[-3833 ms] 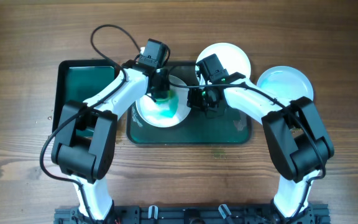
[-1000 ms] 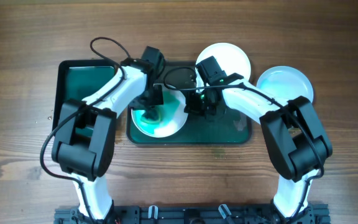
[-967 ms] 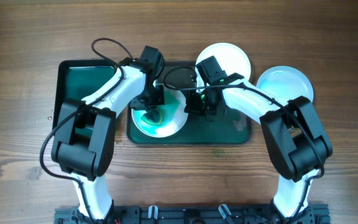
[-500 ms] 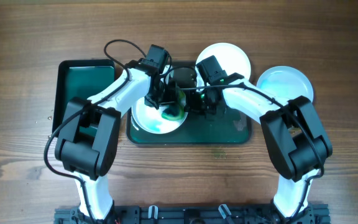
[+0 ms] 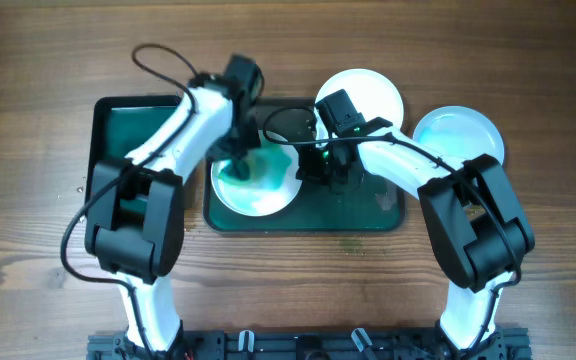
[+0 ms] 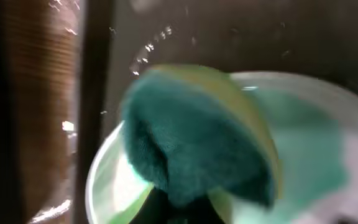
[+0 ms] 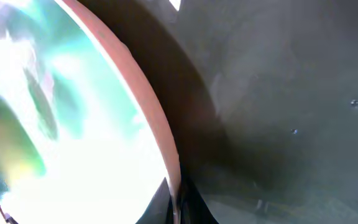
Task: Clean dirty plates on tray and stack at the side
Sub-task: 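Scrub the top plate with the sponge while right gripper holds it, then lift the top plate with the right gripper and move it right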
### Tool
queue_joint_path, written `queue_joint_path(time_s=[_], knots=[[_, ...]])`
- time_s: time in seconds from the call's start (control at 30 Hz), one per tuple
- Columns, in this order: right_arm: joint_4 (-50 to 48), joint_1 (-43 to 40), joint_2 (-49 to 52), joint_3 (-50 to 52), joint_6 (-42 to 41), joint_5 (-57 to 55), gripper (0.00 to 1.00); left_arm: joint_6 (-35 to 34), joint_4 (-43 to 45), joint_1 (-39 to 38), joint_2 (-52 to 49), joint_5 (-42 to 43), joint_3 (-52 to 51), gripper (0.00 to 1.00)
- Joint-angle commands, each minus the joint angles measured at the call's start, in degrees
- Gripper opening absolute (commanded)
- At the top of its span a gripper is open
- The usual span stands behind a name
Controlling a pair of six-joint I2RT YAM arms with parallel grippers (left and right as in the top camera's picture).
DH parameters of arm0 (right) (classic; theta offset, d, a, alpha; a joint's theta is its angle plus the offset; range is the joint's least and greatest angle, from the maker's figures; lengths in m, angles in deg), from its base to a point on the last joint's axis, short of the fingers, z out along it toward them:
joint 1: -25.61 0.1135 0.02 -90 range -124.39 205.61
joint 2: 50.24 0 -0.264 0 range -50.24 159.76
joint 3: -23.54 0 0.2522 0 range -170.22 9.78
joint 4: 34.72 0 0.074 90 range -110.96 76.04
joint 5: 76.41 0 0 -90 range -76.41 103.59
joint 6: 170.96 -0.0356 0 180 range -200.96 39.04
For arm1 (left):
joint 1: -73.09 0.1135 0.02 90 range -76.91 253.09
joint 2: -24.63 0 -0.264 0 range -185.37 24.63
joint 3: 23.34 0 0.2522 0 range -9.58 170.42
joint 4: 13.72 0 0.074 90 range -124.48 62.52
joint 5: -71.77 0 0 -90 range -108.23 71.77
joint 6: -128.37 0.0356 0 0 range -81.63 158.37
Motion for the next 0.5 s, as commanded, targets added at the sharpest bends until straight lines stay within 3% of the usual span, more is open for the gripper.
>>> queue_joint_path(time_s=[0.0, 0.1, 0.23, 0.47], knots=[[0.15, -0.02, 0.63, -0.7, 0.15, 0.94, 0.04, 0.87, -7.56, 1.9, 0.22, 4.55, 12.92, 0.04], [0.33, -0.02, 0.28, -0.7, 0.2, 0.7, 0.04, 1.68, -13.14, 2.71, 0.24, 4.79, 19.74, 0.04], [0.92, 0.15, -2.01, -0.72, 1.73, -1.88, 0.05, 4.57, -14.05, 3.41, 0.81, 4.52, 22.23, 0.04], [6.8, 1.66, -11.93, -0.72, 6.03, -21.81, 0.04, 5.11, -13.29, 3.82, 0.87, 4.5, 22.21, 0.04]])
